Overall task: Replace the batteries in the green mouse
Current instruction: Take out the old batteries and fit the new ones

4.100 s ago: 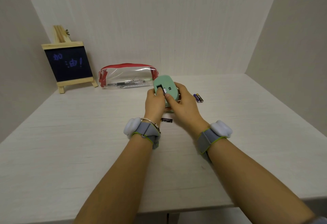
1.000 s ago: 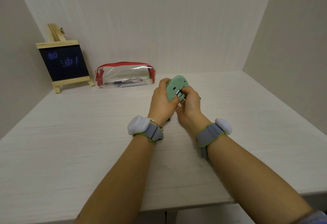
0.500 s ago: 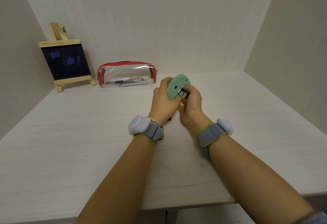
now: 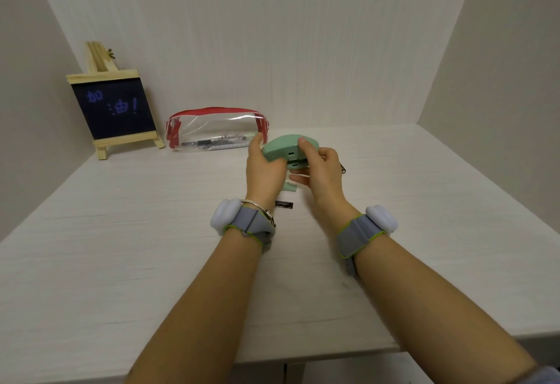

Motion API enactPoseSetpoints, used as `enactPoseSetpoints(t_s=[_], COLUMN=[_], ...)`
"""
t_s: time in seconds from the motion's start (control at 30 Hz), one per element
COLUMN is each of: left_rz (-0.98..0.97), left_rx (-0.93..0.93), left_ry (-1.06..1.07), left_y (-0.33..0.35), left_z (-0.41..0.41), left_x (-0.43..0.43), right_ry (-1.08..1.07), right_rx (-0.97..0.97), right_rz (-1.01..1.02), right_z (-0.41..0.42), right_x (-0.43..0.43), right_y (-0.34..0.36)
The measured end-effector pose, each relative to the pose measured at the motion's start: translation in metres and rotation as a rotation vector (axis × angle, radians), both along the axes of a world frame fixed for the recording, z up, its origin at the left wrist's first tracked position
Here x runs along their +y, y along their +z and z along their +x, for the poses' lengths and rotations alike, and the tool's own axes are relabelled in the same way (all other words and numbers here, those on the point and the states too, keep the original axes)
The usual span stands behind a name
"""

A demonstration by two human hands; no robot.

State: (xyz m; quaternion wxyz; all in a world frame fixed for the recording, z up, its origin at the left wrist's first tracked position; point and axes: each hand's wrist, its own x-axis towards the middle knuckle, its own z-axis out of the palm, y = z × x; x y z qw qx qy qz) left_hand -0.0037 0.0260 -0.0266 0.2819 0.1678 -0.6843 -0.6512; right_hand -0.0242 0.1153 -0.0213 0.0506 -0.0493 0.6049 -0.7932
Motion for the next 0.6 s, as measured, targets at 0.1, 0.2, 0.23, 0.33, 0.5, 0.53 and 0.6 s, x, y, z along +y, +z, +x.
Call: enactPoseSetpoints(t_s=[0.1, 0.2, 0.23, 0.33, 0.5, 0.53, 0.6], left_rz=[0.385, 0.732, 0.827, 0.984, 1.095, 1.097, 1.099], left_rx=[0.035, 0.158, 0.181, 0.193, 0.233, 0.233, 0.205], left_ry=[0.001, -0.061, -0.090, -0.198, -0.306, -0.311, -0.321], left_y=[0.002, 0.009, 0.008, 0.006, 0.003, 0.002, -0.002], left_z=[-0.004, 0.001, 0.001, 0.000, -0.002, -0.002, -0.004], left_x=[-0.006, -0.004, -0.005, -0.009, -0.011, -0.011, -0.012], right_ry=[0.042, 0.036, 0.025, -0.007, 0.008, 0.004, -0.013], right_rx=[0.125, 0.369, 0.456, 0.661, 0.781, 0.780, 0.775], right_rz=[0.029, 0.233, 0.290, 0.365, 0.463, 0.483, 0.522], right_z=[0.002, 0.007, 0.008, 0.010, 0.011, 0.011, 0.011], right_x=[-0.002, -0.005, -0.006, -0.006, -0.007, -0.007, -0.007], right_y=[-0.005, -0.009, -0.011, -0.013, -0.015, -0.016, -0.016])
